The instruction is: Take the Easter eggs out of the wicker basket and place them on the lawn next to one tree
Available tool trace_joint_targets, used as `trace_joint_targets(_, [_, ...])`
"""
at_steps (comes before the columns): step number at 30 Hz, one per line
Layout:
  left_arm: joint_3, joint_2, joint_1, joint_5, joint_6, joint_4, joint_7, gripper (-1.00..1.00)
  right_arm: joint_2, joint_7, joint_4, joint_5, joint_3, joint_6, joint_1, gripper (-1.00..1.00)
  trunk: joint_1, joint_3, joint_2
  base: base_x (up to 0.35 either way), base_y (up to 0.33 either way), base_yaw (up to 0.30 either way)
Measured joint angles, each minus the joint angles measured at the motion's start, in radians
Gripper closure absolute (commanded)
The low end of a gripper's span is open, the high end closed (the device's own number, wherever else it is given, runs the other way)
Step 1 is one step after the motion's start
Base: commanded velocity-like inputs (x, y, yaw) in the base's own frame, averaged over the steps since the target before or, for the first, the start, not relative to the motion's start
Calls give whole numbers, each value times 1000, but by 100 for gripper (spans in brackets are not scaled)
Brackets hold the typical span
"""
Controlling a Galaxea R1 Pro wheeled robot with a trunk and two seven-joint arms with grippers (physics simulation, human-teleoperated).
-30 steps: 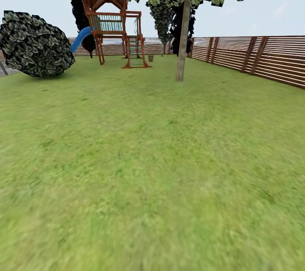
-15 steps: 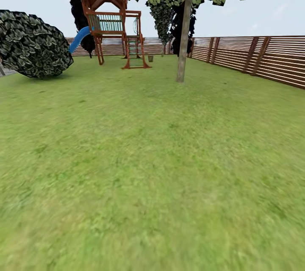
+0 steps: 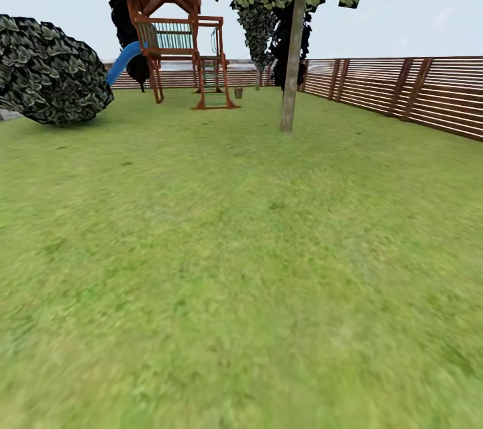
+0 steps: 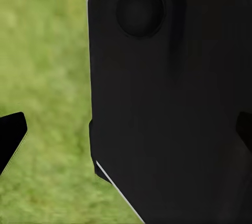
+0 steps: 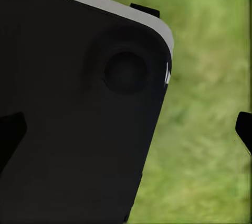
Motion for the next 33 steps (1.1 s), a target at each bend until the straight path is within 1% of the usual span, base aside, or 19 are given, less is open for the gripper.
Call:
trace_joint_targets(15, [-1, 0, 0, 0, 0, 0, 0, -100, -2, 0, -2, 1, -2, -2, 0, -100, 0, 0, 0, 342, 0, 0])
trace_joint_targets(33, [0, 0, 0, 0, 0, 0, 0, -100, 2, 0, 3, 4, 5, 0, 0, -100, 0, 0, 0, 342, 0, 0])
